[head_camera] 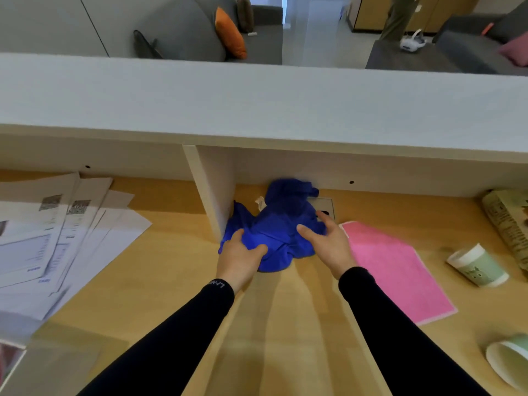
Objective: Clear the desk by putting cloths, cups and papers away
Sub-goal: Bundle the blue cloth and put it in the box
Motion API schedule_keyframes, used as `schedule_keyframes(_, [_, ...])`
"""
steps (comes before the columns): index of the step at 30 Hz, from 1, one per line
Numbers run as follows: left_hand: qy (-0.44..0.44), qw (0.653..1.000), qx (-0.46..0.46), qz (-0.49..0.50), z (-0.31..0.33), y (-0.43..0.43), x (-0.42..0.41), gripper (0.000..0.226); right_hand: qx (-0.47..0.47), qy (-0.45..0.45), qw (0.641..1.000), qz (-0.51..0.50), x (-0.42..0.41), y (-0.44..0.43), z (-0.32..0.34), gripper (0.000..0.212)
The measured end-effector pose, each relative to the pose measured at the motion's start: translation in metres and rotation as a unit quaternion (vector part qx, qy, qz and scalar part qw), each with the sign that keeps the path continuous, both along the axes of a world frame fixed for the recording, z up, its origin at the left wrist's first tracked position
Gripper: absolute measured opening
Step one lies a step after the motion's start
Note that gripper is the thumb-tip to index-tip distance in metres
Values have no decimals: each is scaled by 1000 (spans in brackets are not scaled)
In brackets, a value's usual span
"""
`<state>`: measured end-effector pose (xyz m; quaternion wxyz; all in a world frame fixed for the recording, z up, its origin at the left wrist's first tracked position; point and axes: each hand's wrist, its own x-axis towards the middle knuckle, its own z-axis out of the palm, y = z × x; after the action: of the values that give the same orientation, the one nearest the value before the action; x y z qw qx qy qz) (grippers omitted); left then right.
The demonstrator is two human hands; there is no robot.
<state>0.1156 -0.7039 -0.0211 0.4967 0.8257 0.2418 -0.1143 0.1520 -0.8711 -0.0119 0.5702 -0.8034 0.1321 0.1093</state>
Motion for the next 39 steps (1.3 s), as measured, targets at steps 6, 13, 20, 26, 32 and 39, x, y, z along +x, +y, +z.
schedule_keyframes(6, [-21, 998, -61, 15, -12, -3, 20, 72, -53, 41, 997, 47, 34, 17, -24, 93])
schedule_keyframes(13, [-23, 984, -175, -19, -8, -9, 20, 47, 77, 130, 987, 63, 13, 27, -15, 36])
schedule_keyframes(20, [-94, 970, -223, -19, 31, 6, -8, 21, 135, 60, 987, 69, -18, 30, 30, 33])
schedule_keyframes(26, [-168, 964, -207, 9, 58, 34, -48, 33, 125, -2, 986, 108, -54, 56, 61, 43])
schedule_keyframes(32, [-220, 963, -156, 13, 78, 82, -95, 31, 135, -30, 982, 130, -96, 105, 76, 29])
schedule_keyframes(39, [-293, 950, -90, 67, 117, 168, -167, 31, 170, -67, 964, 196, -146, 202, 116, 27])
